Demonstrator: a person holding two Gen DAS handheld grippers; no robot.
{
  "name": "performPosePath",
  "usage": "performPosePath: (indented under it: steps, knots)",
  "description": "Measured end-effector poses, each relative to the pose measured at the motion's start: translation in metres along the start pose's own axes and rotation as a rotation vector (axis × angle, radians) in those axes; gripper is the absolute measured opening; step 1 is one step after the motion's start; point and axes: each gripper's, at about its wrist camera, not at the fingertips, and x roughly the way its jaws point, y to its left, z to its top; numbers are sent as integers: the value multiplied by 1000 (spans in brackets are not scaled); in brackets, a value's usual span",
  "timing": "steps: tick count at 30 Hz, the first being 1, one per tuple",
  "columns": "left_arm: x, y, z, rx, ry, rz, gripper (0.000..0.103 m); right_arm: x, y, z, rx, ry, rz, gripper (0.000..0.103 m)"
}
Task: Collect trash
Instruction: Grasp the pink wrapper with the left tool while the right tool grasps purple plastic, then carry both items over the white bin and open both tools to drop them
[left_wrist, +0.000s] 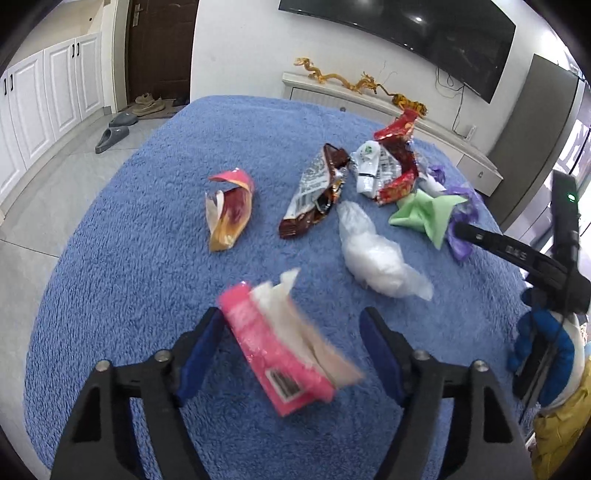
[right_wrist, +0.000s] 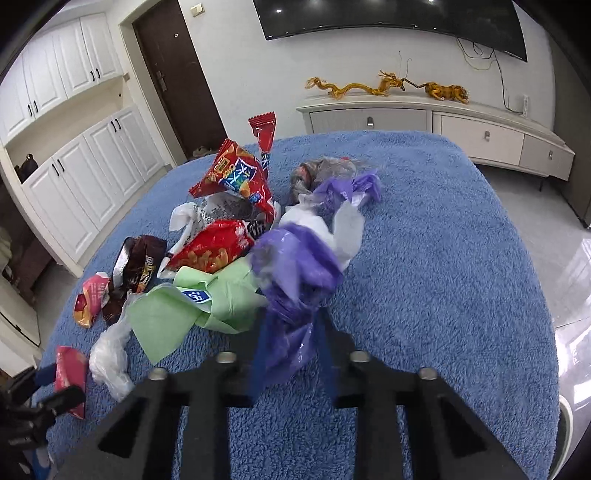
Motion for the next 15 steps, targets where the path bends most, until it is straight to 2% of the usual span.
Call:
performPosePath:
  steps: [2, 5, 9, 15]
  knots:
    - [3, 4, -1, -13, 11, -3, 56, -4, -3, -3, 9, -5, 7, 14]
    - [-1, 7, -2, -19, 13, -19, 34, -15, -11, -12, 28, -13, 6, 12]
    - [-12, 8, -8, -19, -3, -50, 33, -33, -16, -25, 28, -38, 2, 12]
    - [-34, 0, -5, 3, -60, -57, 32, -63, -19, -36, 41, -82, 5, 12]
